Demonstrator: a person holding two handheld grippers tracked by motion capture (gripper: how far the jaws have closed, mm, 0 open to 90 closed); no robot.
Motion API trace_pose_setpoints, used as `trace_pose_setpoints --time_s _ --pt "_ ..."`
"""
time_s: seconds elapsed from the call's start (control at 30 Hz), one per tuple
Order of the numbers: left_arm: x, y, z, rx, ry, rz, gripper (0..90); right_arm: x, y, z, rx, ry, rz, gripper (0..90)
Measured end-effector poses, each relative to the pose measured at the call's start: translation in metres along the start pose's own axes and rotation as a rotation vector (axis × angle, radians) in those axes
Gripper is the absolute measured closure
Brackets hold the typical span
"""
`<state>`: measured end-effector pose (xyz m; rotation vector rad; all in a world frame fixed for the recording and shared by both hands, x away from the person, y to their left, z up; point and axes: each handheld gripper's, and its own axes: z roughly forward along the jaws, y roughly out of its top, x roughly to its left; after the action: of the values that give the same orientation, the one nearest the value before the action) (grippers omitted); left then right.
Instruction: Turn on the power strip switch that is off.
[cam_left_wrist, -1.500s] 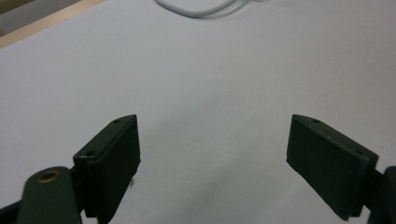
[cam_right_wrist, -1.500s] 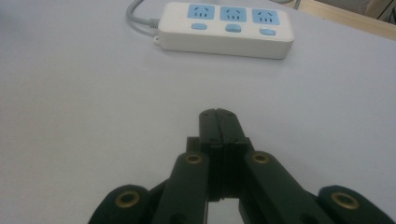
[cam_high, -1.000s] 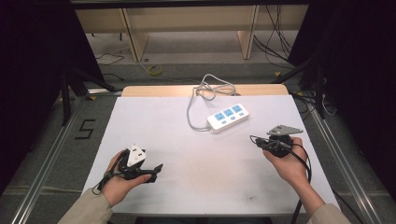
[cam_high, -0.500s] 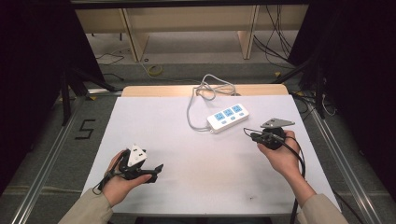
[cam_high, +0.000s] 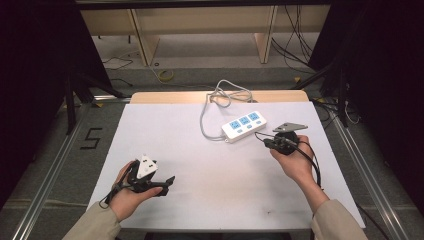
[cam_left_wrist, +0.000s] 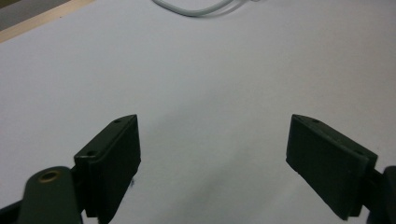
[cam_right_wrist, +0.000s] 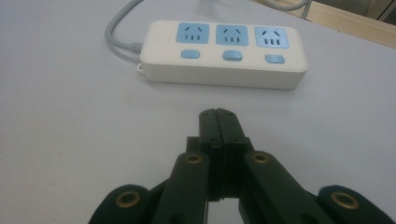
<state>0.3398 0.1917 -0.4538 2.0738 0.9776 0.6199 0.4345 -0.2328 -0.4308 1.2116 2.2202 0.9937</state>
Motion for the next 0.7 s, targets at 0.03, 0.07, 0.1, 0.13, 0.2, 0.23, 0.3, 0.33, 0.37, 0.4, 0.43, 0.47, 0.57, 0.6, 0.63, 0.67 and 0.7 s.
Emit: trace_pose_setpoints --time_s 0.03,0.07,0.1,0.13,0.2,0.23,0.3,0.33,0.37,0.4,0.43,0.47,0.57,0.6,0.63,0.67,0.7 --pt "0.0 0.0 0.0 0.0 0.0 0.0 17.5 0.0 0.001 0.001 0.0 -0.002 0.0 90.0" --pt "0.0 0.0 0.0 0.0 0.0 0.0 17.5 0.0 0.002 0.002 -0.002 -0.003 -0.003 90.0" --pt "0.0 0.0 0.0 0.001 0.0 0.002 17.5 0.0 0.003 0.003 -0.003 -0.003 -0.002 90.0" --pt "0.0 0.0 0.0 0.002 0.001 0.002 17.5 0.0 0.006 0.005 -0.003 -0.003 -0.005 90.0" --pt "0.0 0.0 0.0 0.002 -0.001 0.0 17.5 0.0 0.007 0.006 -0.002 -0.004 -0.006 90.0" --pt "0.0 0.0 0.0 0.003 -0.001 0.0 17.5 0.0 0.007 0.006 -0.002 -0.004 -0.006 90.0" --pt "0.0 0.0 0.0 0.003 -0.002 0.0 17.5 -0.001 0.009 0.009 -0.002 -0.005 -0.005 90.0" --pt "0.0 0.0 0.0 0.003 -0.002 0.0 17.6 -0.001 0.01 0.012 -0.002 -0.006 -0.005 90.0" --pt "0.0 0.0 0.0 0.003 -0.002 -0.001 17.6 -0.001 0.01 0.012 -0.002 -0.006 -0.005 90.0" --pt "0.0 0.0 0.0 0.003 -0.002 0.0 17.6 -0.001 0.011 0.012 0.001 -0.004 -0.005 90.0" --pt "0.0 0.0 0.0 0.003 -0.003 -0.001 17.6 0.0 0.012 0.015 0.003 -0.002 -0.003 90.0" --pt "0.0 0.0 0.0 0.003 -0.003 0.0 17.6 0.0 0.012 0.015 0.003 -0.002 -0.003 90.0" --pt "0.0 0.0 0.0 0.004 -0.003 0.001 17.5 0.0 0.013 0.019 0.005 -0.002 -0.001 90.0" --pt "0.0 0.0 0.001 0.004 -0.003 0.001 17.5 0.0 0.013 0.02 0.009 -0.001 -0.001 90.0" --pt "0.0 0.0 0.0 0.004 -0.003 0.001 17.5 0.0 0.013 0.02 0.009 -0.001 -0.001 90.0" --pt "0.0 0.0 0.0 0.004 -0.003 0.001 17.6 0.0 0.015 0.022 0.011 -0.003 0.0 90.0" --pt "0.0 0.0 0.001 0.004 -0.003 0.001 17.6 0.0 0.016 0.023 0.009 -0.003 -0.002 90.0"
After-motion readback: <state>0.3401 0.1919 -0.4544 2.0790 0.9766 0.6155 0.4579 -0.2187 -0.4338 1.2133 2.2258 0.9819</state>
